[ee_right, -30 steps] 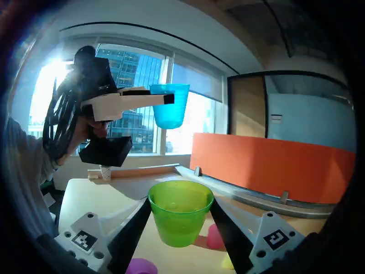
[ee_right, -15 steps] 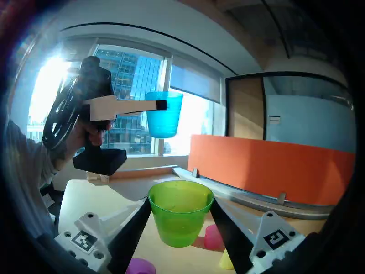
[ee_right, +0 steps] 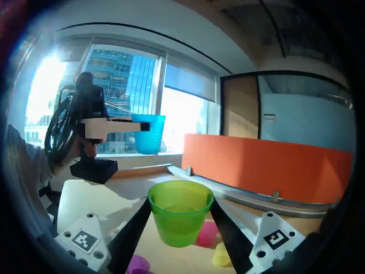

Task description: Pour water

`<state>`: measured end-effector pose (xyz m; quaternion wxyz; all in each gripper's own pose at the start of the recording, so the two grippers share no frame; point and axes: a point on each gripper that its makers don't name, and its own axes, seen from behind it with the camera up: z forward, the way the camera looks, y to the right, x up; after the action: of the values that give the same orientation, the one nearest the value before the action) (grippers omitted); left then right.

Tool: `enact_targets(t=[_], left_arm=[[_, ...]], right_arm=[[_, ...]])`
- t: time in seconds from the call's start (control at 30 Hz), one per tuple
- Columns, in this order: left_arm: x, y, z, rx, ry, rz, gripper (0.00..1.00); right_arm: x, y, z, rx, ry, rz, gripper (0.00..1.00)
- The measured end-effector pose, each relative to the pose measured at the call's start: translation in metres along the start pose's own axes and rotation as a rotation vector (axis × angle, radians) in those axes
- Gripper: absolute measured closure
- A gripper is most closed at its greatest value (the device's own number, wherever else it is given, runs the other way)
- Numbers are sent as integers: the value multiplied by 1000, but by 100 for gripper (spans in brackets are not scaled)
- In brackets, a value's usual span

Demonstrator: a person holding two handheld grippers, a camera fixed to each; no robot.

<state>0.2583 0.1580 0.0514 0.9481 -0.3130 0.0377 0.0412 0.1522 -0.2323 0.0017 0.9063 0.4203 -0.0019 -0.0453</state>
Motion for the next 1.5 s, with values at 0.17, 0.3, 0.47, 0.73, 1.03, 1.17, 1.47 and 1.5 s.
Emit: enact_targets(t=[0.17,0.3,0.47,0.73,1.03,1.17,1.47,1.5], left_arm=[[-16,2,-7,-2,-9,-7,15],[-28,6,-11,-9,-15,-11,15],[-42,10,-18,-15,-18,-7,15],[-66,12,-27,-17,-44,-5,15],[-92,15,-35,-22,-82,-5,15],[-103,16,-38,-24,-99,3,14],[-131,18,-41,-37,-161,9,14],[-135,18,-42,-39,-171,10,14]], right_arm=[[0,7,-8,-18,-5,-1,9],[0,13,-13,-32,-10,0,9],[0,20,-20,-46,-15,4,9],[-5,32,-31,-71,-26,1,9],[-8,44,-42,-90,-28,7,9],[-10,49,-46,-98,-33,10,9],[-22,51,-47,-89,-68,20,9],[-24,51,-47,-87,-74,19,9]])
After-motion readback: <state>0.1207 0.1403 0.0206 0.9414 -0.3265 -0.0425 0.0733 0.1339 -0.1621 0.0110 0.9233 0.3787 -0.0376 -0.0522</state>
